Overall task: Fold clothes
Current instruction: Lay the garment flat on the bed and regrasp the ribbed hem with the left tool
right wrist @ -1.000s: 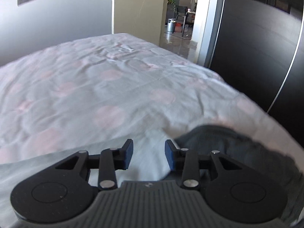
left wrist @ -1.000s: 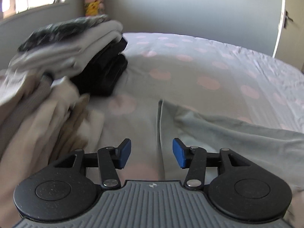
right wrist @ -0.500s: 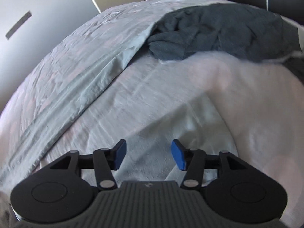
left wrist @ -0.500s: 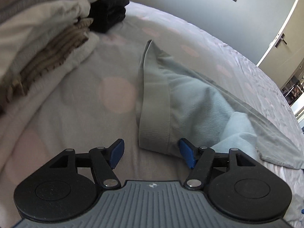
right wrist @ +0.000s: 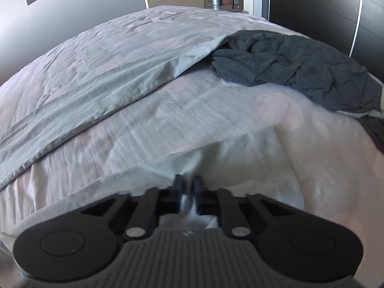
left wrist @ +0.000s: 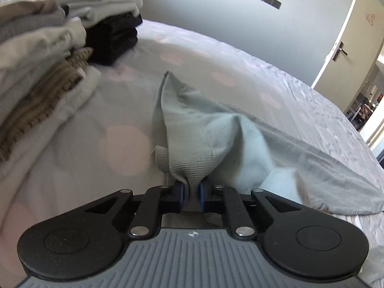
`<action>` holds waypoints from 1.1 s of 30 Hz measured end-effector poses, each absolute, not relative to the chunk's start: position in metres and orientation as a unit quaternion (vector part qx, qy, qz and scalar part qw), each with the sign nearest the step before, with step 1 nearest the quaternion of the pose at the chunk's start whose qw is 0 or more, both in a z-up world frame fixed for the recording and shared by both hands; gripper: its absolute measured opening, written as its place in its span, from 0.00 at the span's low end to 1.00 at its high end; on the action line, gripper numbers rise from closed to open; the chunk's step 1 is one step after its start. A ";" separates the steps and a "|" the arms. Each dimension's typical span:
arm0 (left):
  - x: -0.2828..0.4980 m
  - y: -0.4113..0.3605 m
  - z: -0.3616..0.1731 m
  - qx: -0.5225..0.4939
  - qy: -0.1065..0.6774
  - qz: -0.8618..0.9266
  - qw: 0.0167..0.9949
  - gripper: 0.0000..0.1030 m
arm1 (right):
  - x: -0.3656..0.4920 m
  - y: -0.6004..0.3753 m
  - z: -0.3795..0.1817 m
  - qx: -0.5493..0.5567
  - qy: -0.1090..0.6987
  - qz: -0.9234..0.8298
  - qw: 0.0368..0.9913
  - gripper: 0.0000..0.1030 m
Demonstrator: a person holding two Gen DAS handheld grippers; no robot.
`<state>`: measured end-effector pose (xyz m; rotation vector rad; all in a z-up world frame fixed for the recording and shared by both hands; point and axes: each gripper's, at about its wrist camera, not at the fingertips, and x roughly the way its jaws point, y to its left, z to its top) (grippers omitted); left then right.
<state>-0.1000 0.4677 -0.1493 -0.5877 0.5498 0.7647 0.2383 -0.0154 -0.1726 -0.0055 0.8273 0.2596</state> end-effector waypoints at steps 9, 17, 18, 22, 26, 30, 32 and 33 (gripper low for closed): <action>-0.128 0.472 -0.125 -0.285 0.234 0.404 0.837 0.10 | 0.216 -0.030 -0.131 -0.007 0.286 0.061 0.956 0.03; -0.143 0.480 -0.132 -0.337 0.266 0.362 0.827 0.22 | 0.229 -0.055 -0.142 0.006 0.313 -0.038 0.949 0.04; -0.146 0.479 -0.131 -0.339 0.267 0.355 0.829 0.31 | 0.228 -0.053 -0.144 0.003 0.319 -0.037 0.947 0.04; -0.150 0.475 -0.134 -0.348 0.275 0.327 0.834 0.60 | 0.227 -0.044 -0.151 -0.020 0.326 -0.028 0.945 0.04; -0.144 0.466 -0.136 -0.329 0.293 0.323 0.838 0.68 | 0.227 -0.044 -0.155 -0.018 0.332 -0.028 0.943 0.04; -0.140 0.459 -0.140 -0.316 0.308 0.316 0.840 0.78 | 0.229 -0.048 -0.157 -0.004 0.342 -0.029 0.939 0.04; -0.137 0.460 -0.145 -0.310 0.321 0.327 0.833 0.78 | 0.229 -0.048 -0.159 -0.002 0.345 -0.027 0.938 0.04; -0.136 0.463 -0.149 -0.312 0.328 0.336 0.826 0.78 | 0.230 -0.047 -0.160 -0.001 0.347 -0.027 0.938 0.05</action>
